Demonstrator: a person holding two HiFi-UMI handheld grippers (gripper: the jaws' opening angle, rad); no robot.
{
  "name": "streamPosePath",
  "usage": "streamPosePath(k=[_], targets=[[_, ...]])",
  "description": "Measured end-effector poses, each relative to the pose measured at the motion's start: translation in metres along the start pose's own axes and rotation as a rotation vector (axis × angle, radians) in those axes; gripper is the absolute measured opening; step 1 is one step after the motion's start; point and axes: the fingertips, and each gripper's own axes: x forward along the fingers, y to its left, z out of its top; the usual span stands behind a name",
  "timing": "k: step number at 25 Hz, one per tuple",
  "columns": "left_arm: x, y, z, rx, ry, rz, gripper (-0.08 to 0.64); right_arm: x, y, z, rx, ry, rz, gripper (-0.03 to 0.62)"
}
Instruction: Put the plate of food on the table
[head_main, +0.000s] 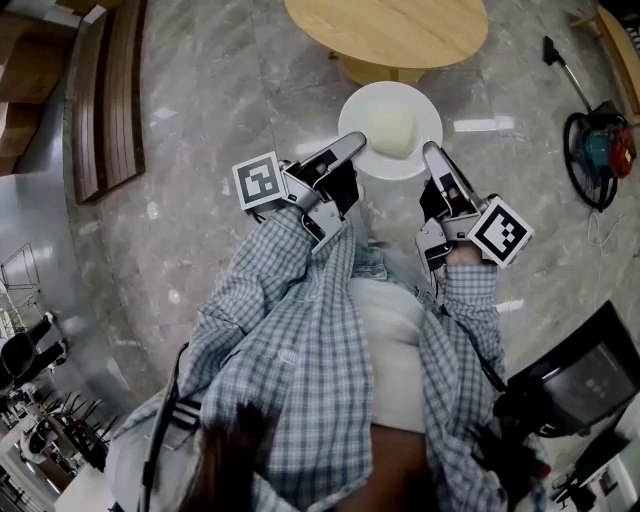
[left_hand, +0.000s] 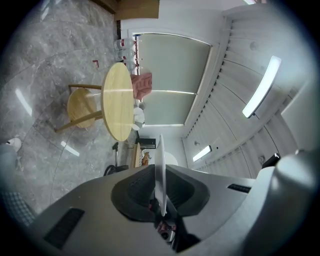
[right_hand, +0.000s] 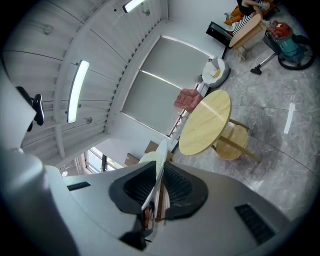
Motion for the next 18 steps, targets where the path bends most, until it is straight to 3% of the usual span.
streamPosePath(k=[8,18], targets=[[0.015,-0.005,0.011,0.011,0.048,-0.022,0.048,0.006,0.001,0.012,-0.008,-0.049,-0.013,0.054],[0.058,0.006,0.084,-0.006,0.089,-0.009,0.048,0.074,-0.014,0.052,0.009,-0.074,-0.055,0.053]])
